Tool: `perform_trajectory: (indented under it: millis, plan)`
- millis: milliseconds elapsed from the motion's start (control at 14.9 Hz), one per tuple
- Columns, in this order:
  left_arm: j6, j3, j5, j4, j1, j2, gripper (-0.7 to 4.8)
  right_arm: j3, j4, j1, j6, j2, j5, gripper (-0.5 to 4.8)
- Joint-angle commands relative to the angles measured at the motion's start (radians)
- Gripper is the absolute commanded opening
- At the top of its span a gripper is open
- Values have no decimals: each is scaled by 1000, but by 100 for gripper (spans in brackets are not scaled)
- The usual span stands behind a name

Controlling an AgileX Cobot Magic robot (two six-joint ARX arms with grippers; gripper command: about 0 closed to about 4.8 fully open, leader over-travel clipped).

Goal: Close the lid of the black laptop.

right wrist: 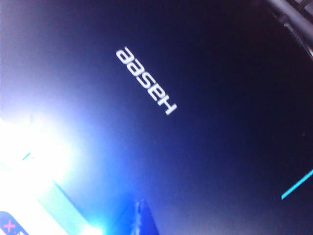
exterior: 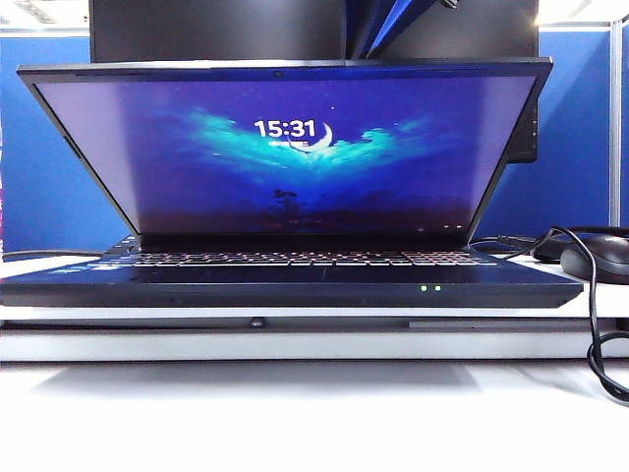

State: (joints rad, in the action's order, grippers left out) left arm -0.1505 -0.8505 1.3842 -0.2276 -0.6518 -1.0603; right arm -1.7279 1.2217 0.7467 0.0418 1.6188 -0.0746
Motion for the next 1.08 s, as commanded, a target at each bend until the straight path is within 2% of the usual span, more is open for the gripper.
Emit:
perform_trajectory:
  millis: [67,202,269,470,538,672,807,941,1075]
  plan:
    - [-51,-64,-126,-59,2,50,-6,-1,46,2,5,-4,-6,-5]
    - [-70,-70,-242,-51,2,85,-6,0,64,2,14,-3,-6,-5]
    - [-64,-70,-389,11,4,116,-6,0,79,2,16,-3,-6,-5]
    - [4,-70,-753,247,39,132,-6,37,74,-2,20,-3,1,-5]
    - [58,-70,-957,356,39,132,-6,69,73,-5,23,-3,13,-5]
    - [125,-70,-1178,471,39,129,-6,113,36,-4,22,-3,13,-5]
    - [188,-70,-1361,584,39,128,-6,137,-8,-4,16,-3,13,-5]
    - [235,-70,-1497,691,39,100,-6,145,-39,-5,14,-3,13,-5]
    - [283,-70,-1514,755,38,50,-6,145,-49,-5,14,-3,13,-5]
